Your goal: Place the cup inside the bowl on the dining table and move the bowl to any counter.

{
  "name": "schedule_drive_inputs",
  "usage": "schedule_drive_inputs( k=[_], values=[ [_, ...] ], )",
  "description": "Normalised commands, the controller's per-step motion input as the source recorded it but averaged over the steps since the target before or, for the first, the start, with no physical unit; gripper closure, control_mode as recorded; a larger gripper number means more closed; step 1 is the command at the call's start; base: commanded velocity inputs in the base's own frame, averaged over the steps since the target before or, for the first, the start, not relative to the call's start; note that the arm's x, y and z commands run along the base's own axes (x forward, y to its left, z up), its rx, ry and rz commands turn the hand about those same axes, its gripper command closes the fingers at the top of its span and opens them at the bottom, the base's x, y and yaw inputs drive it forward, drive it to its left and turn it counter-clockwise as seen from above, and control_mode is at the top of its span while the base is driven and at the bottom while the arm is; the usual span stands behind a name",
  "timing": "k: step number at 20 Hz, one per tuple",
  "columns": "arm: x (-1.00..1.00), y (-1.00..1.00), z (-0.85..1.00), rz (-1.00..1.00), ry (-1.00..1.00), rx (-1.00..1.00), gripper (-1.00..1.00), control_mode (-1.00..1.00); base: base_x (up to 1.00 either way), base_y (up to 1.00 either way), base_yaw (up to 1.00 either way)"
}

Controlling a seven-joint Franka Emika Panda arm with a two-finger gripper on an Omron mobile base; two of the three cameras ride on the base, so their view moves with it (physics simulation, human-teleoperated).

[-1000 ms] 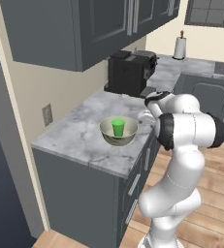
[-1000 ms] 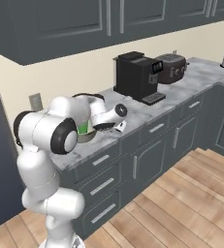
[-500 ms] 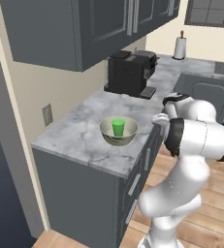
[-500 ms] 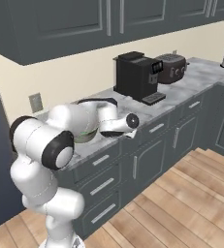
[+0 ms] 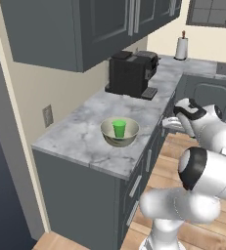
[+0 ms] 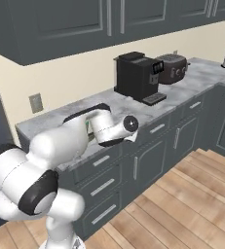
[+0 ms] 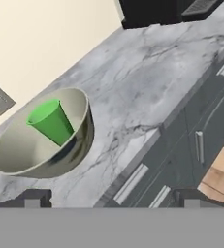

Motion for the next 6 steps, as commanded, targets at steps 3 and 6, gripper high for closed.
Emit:
schedule_drive_inputs(
  k=[3, 6],
  values=[
    [-0.6, 0.0, 0.31, 0.0, 0.0, -0.13, -1.0, -1.0, 0.0, 0.0, 0.0],
    [-0.61, 0.0, 0.32, 0.0, 0.0, -0.13, -1.0, -1.0, 0.0, 0.0, 0.0]
  ],
)
